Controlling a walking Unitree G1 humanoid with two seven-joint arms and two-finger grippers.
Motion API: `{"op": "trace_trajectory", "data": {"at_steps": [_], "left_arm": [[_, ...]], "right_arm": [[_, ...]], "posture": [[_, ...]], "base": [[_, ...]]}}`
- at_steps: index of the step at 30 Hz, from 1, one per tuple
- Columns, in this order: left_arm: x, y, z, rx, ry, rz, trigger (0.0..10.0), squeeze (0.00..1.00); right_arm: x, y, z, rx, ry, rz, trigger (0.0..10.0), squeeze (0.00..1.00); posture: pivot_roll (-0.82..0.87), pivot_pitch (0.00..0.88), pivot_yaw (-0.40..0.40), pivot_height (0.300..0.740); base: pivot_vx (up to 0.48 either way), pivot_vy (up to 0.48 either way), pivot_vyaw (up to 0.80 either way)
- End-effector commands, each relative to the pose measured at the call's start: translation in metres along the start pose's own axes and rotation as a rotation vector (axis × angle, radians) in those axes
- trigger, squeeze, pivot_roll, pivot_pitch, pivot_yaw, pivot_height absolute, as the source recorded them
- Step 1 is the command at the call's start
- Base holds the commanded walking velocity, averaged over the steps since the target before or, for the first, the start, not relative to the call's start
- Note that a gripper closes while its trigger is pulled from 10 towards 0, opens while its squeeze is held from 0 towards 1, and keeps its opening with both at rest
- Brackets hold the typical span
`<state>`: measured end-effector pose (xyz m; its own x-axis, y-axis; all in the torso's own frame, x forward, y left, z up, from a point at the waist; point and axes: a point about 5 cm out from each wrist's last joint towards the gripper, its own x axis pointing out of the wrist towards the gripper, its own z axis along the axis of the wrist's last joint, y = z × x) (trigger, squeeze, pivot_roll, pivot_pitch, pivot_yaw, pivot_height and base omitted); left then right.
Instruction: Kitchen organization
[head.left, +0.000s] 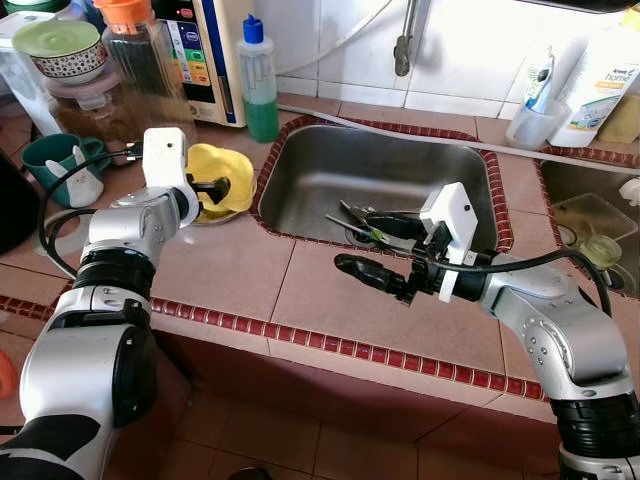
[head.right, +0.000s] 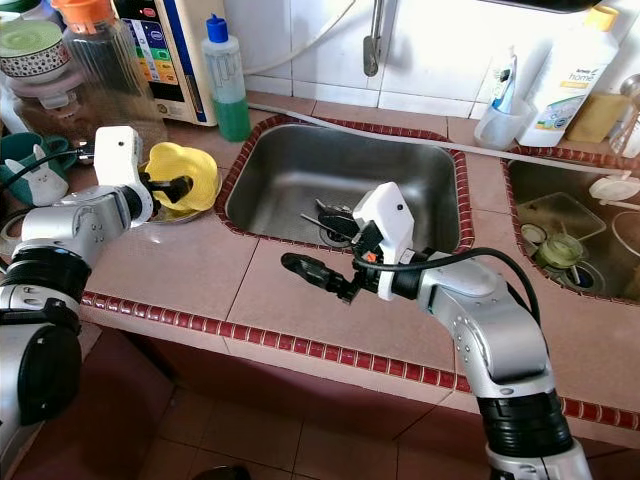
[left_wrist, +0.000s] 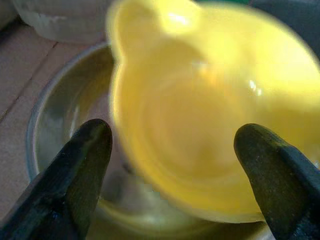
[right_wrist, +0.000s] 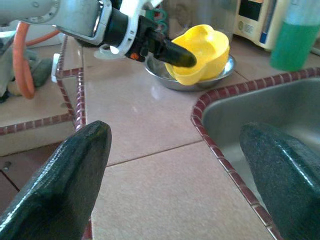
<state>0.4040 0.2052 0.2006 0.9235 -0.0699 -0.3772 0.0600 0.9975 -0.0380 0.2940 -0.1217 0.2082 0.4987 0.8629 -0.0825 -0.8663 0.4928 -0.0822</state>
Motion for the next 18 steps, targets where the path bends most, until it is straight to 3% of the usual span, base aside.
{"op": "trace_trajectory", "data": {"at_steps": [1,4,6,7,8,18], "left_arm": [[0.000,0.006,-0.010,0.018,0.049,0.006,5.0,0.00],[0.000,0.006,-0.010,0.019,0.050,0.004,5.0,0.00],[-0.001,0.009,-0.012,0.025,0.064,0.016,3.5,0.00],[-0.001,0.009,-0.012,0.025,0.064,0.016,3.5,0.00],[-0.002,0.012,-0.014,0.024,0.072,0.026,0.0,0.00],[-0.003,0.017,-0.022,0.005,0.095,0.032,0.0,0.00]], "right_arm": [[0.001,0.004,0.001,-0.018,-0.006,0.011,10.0,0.00],[0.001,0.004,0.002,-0.018,-0.005,0.010,10.0,0.00],[0.002,0.003,0.003,-0.022,-0.010,0.002,10.0,0.00],[0.002,0.003,0.003,-0.022,-0.010,0.002,10.0,0.00],[0.003,0.002,0.003,-0.025,-0.014,-0.004,10.0,0.00],[0.005,0.002,0.003,-0.026,-0.017,-0.008,10.0,0.00]], "posture": [[0.02,0.109,0.066,0.740],[0.02,0.109,0.066,0.740],[0.02,0.109,0.067,0.740],[0.02,0.109,0.067,0.740],[0.02,0.109,0.067,0.740],[0.03,0.111,0.060,0.740]], "base": [[0.000,0.000,0.00],[0.000,0.000,0.00],[0.000,0.000,0.00],[0.000,0.000,0.00],[0.000,0.000,0.00],[0.000,0.000,0.00]]}}
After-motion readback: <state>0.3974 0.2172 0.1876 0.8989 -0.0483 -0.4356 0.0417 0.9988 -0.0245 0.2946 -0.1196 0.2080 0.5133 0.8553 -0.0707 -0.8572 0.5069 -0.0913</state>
